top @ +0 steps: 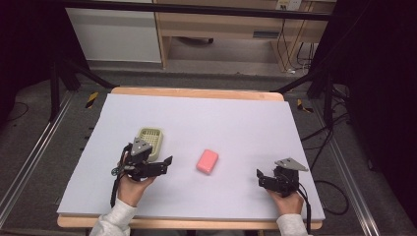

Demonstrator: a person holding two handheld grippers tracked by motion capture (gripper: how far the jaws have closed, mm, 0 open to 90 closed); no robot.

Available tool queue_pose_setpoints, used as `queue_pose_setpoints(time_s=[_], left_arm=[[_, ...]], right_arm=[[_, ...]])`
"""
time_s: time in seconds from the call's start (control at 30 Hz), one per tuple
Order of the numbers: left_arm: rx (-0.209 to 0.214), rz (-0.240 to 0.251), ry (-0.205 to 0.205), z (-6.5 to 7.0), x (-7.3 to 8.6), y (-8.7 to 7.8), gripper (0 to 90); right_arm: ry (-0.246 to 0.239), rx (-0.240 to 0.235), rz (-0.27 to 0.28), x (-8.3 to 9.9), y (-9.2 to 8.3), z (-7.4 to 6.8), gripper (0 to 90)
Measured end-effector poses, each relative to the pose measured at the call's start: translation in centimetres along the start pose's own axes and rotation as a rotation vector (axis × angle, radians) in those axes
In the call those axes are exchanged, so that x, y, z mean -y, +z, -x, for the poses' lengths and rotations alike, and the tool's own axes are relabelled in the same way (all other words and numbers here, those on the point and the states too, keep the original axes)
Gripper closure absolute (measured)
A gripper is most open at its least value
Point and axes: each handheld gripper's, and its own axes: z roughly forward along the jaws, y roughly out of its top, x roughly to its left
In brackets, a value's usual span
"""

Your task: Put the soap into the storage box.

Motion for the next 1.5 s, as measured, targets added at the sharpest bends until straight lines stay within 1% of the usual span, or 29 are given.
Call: queue_pose_setpoints(time_s=[0.03,0.1,0.47,0.57,0.87,0.97,1.13,1.17,1.5], left_arm=[[0.000,0.000,0.000,0.0,0.0,0.0,18.9],[0.008,-0.002,0.011,0.5,-0.3,0.3,18.9],[0.030,-0.008,0.021,1.9,-1.1,1.3,18.9],[0.040,-0.010,0.030,2.5,-1.4,1.7,18.9],[0.051,-0.021,0.042,3.4,-1.8,2.7,18.9],[0.056,-0.019,0.037,3.6,-1.9,2.9,18.9],[0.063,-0.030,0.044,4.2,-2.1,3.6,18.9],[0.064,-0.035,0.053,4.4,-2.2,3.9,18.8],[0.076,-0.048,0.053,5.1,-2.4,4.9,18.9]], right_arm=[[0.002,-0.002,0.000,0.0,0.0,0.0,14.5],[0.001,-0.001,0.003,0.0,0.0,0.0,14.5],[0.003,-0.002,0.003,0.0,0.0,0.0,14.5],[0.007,0.000,0.004,0.0,-0.1,0.0,14.5],[0.006,-0.003,0.004,-0.1,0.0,0.0,14.6],[0.003,-0.002,0.005,0.0,0.0,0.0,14.6],[0.006,-0.003,0.003,0.0,-0.1,0.0,14.6],[0.006,-0.004,0.003,0.0,-0.1,0.0,14.6],[0.006,-0.003,0.001,0.0,0.0,0.0,14.6]])
